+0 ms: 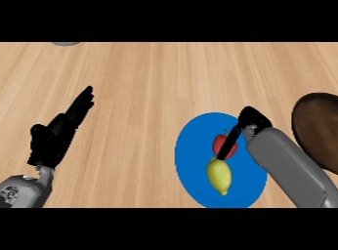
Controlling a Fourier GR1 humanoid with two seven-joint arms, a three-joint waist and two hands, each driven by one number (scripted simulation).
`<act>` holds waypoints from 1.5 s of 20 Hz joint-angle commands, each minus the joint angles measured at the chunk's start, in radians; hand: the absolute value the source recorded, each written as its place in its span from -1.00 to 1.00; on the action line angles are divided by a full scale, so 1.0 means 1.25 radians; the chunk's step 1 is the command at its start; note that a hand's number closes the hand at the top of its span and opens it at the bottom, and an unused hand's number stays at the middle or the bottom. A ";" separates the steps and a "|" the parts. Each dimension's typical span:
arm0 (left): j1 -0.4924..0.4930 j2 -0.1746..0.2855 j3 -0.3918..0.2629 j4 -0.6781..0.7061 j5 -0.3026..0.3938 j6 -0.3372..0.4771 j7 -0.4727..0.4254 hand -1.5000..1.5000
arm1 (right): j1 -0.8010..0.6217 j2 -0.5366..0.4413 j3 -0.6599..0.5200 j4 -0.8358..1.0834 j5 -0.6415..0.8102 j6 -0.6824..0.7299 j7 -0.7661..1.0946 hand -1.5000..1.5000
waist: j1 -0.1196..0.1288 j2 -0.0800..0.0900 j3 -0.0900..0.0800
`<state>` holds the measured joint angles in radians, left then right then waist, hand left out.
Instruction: Pick the bell pepper from the plate and place it in the pan
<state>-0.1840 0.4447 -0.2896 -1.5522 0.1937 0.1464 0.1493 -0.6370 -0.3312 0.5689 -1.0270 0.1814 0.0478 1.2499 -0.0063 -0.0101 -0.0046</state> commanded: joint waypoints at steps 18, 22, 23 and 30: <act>0.030 -0.008 0.036 -0.025 -0.023 -0.048 0.006 0.00 | 0.054 0.044 0.007 -0.043 0.057 0.048 0.115 1.00 | 0.004 0.004 0.003; 0.005 -0.056 0.018 -0.014 -0.053 -0.008 0.025 0.00 | 0.029 0.079 0.043 -0.096 0.162 -0.034 0.136 1.00 | 0.000 0.004 0.003; 0.030 -0.035 0.034 -0.031 -0.037 -0.029 0.028 0.00 | 0.081 0.037 0.056 -0.161 0.195 -0.047 0.080 1.00 | -0.003 0.003 0.003; 0.061 -0.005 0.064 -0.031 -0.035 -0.037 0.006 0.00 | 0.102 0.055 0.134 -0.338 0.484 -0.195 0.042 1.00 | -0.012 -0.006 0.003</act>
<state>-0.1495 0.4210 -0.2252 -1.5799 0.1530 0.1049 0.1754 -0.5278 -0.2569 0.6954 -1.3420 0.6247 -0.0654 1.1464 -0.0210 -0.0161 -0.0031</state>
